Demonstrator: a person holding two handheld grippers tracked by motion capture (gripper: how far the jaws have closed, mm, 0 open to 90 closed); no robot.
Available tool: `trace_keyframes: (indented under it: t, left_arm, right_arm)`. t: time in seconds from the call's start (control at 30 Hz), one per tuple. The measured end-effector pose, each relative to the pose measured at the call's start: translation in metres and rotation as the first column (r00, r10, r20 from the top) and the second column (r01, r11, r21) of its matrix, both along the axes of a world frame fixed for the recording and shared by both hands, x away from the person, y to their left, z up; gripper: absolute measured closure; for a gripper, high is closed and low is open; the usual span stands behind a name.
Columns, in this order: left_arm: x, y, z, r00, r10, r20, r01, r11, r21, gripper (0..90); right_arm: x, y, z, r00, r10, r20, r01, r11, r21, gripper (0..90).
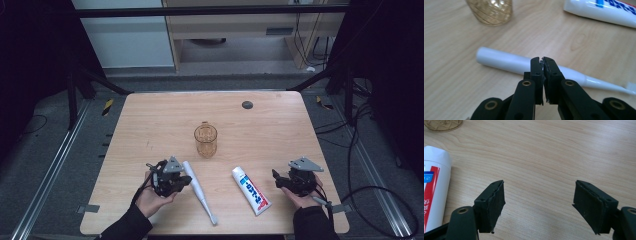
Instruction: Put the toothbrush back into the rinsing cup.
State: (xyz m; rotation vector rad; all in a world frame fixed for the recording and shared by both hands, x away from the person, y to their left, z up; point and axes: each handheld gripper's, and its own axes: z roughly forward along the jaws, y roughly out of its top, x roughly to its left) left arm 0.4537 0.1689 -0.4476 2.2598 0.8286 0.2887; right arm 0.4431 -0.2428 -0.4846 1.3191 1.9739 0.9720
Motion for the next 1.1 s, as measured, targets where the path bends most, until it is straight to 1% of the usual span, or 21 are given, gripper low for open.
trace_keyframes:
  t: [0.13, 0.2, 0.23, 0.27, 0.3, 0.4, 0.5, 0.57, 0.73, 0.93, 1.03, 1.1]
  left_arm:
    - [0.020, 0.000, -0.004, 0.9999, 0.009, 0.006, -0.009, 0.9996, 0.028, 86.6]
    - [0.028, -0.002, -0.006, 1.0000, 0.003, 0.006, -0.003, 0.9995, 0.031, 87.3]
    - [0.032, -0.003, -0.008, 1.0000, 0.007, 0.000, -0.007, 0.9994, 0.034, 87.5]
    - [0.035, -0.004, -0.009, 0.9999, 0.013, 0.003, -0.013, 0.9994, 0.031, 87.6]
    - [0.038, -0.004, -0.011, 0.9999, 0.014, -0.002, -0.014, 0.9997, 0.021, 87.8]
    - [0.045, -0.008, -0.017, 0.9997, 0.024, -0.010, -0.023, 0.9985, 0.050, 88.2]
    - [0.050, -0.011, -0.016, 0.9996, 0.027, -0.008, -0.027, 0.9987, 0.044, 88.5]
    - [0.054, -0.012, -0.016, 0.9996, 0.025, -0.010, -0.024, 0.9984, 0.051, 88.5]
    - [0.056, -0.015, -0.020, 0.9995, 0.024, -0.020, -0.023, 0.9964, 0.081, 88.6]
    - [0.055, -0.015, -0.022, 0.9995, 0.017, -0.027, -0.014, 0.9957, 0.091, 88.6]
    - [0.054, -0.015, -0.022, 0.9996, 0.012, -0.026, -0.009, 0.9940, 0.109, 88.6]
    - [0.052, -0.015, -0.022, 0.9997, 0.011, -0.023, -0.009, 0.9936, 0.113, 88.6]
  right_arm:
    - [0.001, 0.001, -0.001, 1.0000, 0.006, -0.001, -0.006, 1.0000, -0.006, 25.2]
    - [0.002, 0.002, -0.002, 1.0000, 0.006, -0.006, -0.006, 1.0000, -0.006, 25.3]
    - [0.002, 0.002, -0.002, 1.0000, 0.007, -0.007, -0.007, 1.0000, -0.007, 25.4]
    - [0.002, 0.003, -0.002, 0.9999, 0.007, -0.010, -0.007, 1.0000, -0.005, 25.4]
    - [0.003, 0.003, -0.002, 0.9999, 0.007, -0.011, -0.007, 1.0000, -0.005, 25.4]
    - [0.003, 0.003, -0.002, 0.9999, 0.007, -0.011, -0.007, 1.0000, -0.002, 25.6]
    - [0.003, 0.003, -0.002, 0.9999, 0.008, -0.009, -0.008, 1.0000, -0.003, 25.6]
    - [0.003, 0.003, -0.002, 0.9999, 0.008, -0.010, -0.008, 1.0000, -0.004, 25.6]
    - [0.003, 0.003, -0.002, 0.9999, 0.011, -0.008, -0.011, 0.9999, -0.005, 25.6]
    - [0.003, 0.002, -0.002, 0.9999, 0.013, -0.003, -0.013, 0.9999, -0.011, 25.6]
    - [0.003, 0.002, -0.002, 0.9999, 0.013, -0.003, -0.013, 0.9998, -0.013, 25.6]
    - [0.003, 0.002, -0.002, 0.9999, 0.011, -0.004, -0.011, 0.9999, -0.012, 25.6]
